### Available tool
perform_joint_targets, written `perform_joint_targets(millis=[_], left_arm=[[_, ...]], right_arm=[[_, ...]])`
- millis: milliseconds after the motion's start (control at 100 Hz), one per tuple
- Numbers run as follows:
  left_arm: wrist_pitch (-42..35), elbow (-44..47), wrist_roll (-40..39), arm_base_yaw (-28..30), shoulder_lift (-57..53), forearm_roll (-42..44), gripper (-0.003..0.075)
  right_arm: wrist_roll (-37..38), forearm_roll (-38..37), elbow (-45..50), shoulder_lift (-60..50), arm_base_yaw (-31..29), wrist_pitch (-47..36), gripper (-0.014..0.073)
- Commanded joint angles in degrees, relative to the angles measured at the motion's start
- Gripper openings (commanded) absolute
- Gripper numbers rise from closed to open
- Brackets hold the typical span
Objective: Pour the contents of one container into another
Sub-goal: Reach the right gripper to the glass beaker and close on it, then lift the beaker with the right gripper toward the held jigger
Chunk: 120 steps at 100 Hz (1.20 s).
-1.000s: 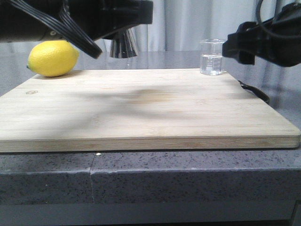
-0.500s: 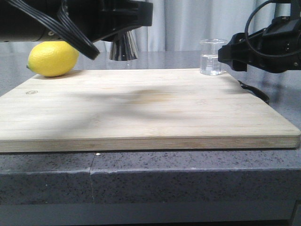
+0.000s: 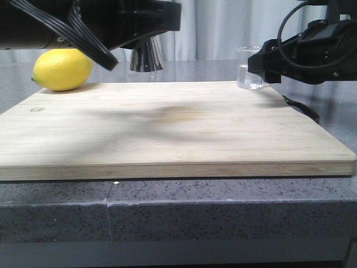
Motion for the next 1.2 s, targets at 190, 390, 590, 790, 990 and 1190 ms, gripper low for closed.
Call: perform_joint_targets(millis=[190,390,590,790,990,1190], left_arm=[[-5.04,-1.63,-0.31,-0.32,-2.36,0.49,-0.0020],[-5.04,-1.63,-0.31,-0.32,-2.36,0.49,-0.0020],[-5.04,-1.63,-0.31,-0.32,-2.36,0.49,-0.0020],[-5.04,-1.63,-0.31,-0.32,-2.36,0.49,-0.0020],[-5.04,-1.63,-0.31,-0.32,-2.36,0.49,-0.0020],[-5.04,-1.63,-0.31,-0.32,-2.36,0.54,-0.0020]], right_arm=[[0.27,-1.47,-3.37,-1.35,-0.41,-4.67,0.0500],[0.31,-2.00,-5.24,0.43,-0.06,-4.63,0.0500],[0.31,-2.26,-6.74,2.58,1.30,-4.54,0.0500],[0.31,-2.36,-6.90,4.26,1.29,-6.35,0.0499],[0.31,-2.36,-6.90,6.05,1.29,-7.56,0.0496],[0.31,-2.36,-6.90,7.26,1.29,-9.41,0.0496]])
